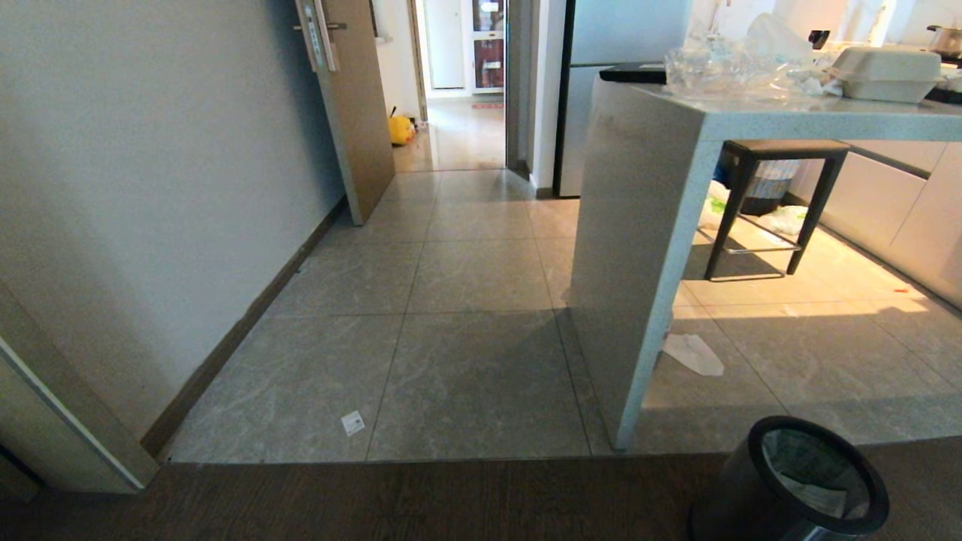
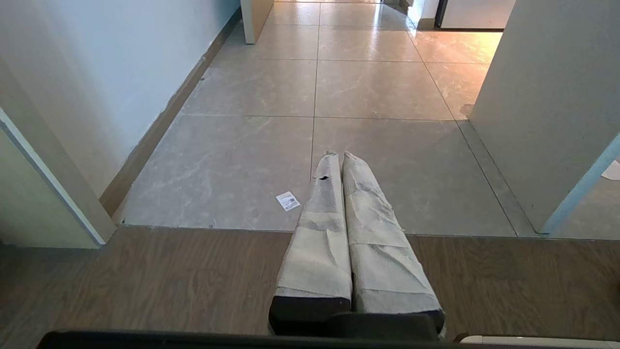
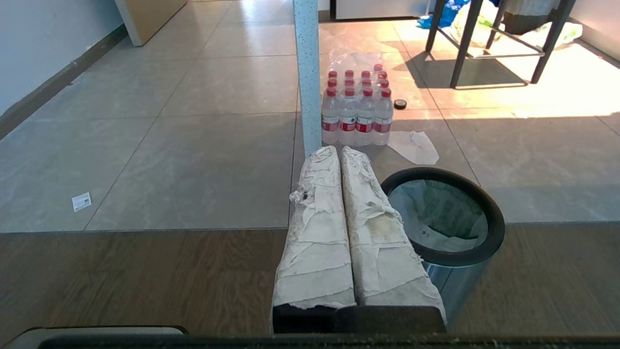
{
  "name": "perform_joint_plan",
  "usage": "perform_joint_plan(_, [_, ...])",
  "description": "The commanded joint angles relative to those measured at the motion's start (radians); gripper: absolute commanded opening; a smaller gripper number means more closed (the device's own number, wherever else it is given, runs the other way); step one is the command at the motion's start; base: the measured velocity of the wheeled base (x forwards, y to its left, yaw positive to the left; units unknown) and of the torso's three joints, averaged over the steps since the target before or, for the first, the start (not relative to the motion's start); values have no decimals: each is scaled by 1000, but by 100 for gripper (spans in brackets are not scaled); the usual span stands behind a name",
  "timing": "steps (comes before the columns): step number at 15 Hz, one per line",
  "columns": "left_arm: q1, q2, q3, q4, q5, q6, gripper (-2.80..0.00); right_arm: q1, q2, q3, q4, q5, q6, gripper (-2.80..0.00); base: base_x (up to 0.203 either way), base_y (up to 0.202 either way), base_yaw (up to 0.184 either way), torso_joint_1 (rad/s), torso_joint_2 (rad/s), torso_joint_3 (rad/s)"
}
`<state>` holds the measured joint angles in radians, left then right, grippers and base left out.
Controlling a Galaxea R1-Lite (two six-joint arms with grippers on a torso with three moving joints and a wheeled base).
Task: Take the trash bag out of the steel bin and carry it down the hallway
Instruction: Place the outer trash can on the ground
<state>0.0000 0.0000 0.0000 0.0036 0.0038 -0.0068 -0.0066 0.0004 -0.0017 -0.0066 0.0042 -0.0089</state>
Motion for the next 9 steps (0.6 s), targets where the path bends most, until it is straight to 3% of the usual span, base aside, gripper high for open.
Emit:
perform_joint_plan(1, [0, 0, 0, 0, 0, -1, -280, 0, -2, 0, 0, 0, 0, -280, 0, 0, 0, 5, 0, -26])
perform_joint_plan(9, [0, 0, 0, 1, -1, -1, -280, 0, -1, 0, 0, 0, 0, -280, 0, 0, 0, 3, 2, -179])
